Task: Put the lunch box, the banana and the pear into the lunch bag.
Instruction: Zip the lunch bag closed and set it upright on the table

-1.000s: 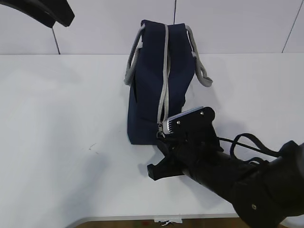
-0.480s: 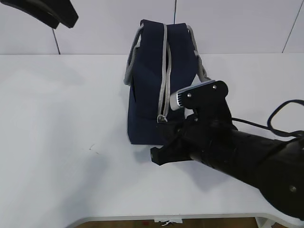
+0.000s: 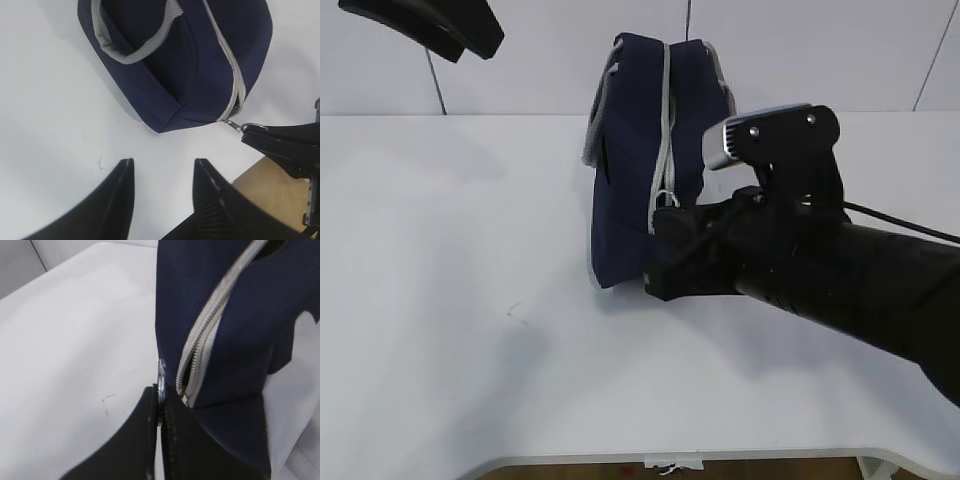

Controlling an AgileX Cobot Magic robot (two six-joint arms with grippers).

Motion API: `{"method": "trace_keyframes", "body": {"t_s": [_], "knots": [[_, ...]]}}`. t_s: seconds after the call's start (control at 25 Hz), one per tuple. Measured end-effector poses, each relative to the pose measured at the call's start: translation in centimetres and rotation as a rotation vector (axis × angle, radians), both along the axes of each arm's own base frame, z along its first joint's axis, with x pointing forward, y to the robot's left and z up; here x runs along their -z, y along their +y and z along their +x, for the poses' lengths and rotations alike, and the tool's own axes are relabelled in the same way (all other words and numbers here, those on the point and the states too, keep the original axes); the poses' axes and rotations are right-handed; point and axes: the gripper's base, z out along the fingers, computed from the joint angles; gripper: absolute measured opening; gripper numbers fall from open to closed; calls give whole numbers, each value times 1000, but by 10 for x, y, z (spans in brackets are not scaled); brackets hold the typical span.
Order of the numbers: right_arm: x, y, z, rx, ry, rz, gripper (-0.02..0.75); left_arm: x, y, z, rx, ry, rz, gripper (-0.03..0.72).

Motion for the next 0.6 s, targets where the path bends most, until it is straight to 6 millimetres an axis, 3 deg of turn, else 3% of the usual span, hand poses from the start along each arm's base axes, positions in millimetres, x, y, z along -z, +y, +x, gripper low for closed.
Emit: {"method": "trace_keyframes", "body": {"t_s": [0.6], "knots": [[-44,20,19,-50,-47,-4,1,0,1,1,-3,-6,14,298]]}}
